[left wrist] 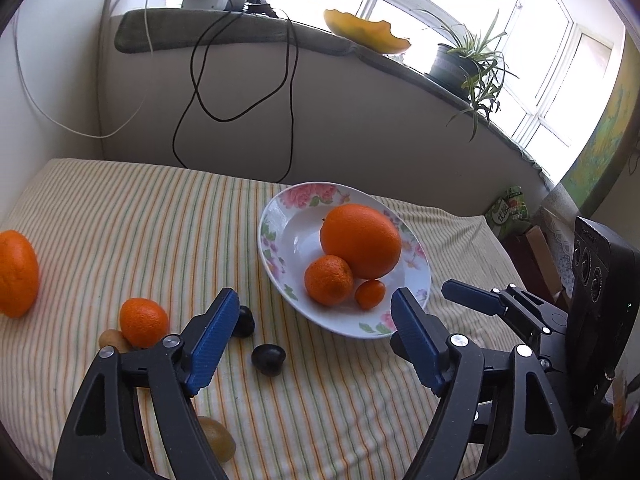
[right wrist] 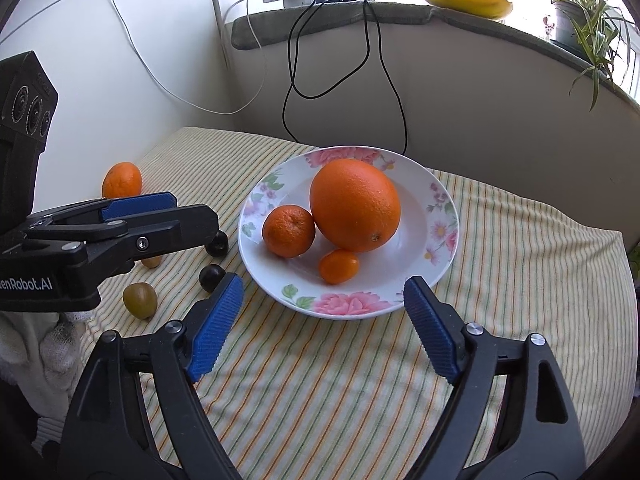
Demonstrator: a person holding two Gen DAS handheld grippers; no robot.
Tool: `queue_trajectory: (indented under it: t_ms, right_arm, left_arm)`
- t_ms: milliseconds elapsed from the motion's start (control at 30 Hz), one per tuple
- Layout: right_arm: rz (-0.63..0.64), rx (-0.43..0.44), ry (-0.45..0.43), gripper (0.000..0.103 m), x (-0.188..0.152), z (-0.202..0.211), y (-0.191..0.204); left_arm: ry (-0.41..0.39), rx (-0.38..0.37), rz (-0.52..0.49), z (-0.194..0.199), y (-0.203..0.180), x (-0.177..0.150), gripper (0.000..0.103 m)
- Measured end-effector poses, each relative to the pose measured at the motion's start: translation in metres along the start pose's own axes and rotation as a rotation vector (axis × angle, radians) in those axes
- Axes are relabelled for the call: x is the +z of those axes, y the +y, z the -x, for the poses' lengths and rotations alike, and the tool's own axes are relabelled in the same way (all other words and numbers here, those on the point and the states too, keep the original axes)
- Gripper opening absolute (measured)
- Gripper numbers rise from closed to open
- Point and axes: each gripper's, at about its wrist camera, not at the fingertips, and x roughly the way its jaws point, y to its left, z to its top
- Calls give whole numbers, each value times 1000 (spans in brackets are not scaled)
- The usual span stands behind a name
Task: Organize fruits
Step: 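Withdraw both tools and move toward the remaining large orange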
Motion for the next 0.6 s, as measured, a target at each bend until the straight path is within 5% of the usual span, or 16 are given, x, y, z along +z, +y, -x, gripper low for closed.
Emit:
queue_trajectory:
  t_ms: [600]
  right_arm:
    - [-10, 50, -20, 89, 22, 13, 28]
  left_arm:
    - [-90, 83, 40, 56, 39, -13, 79]
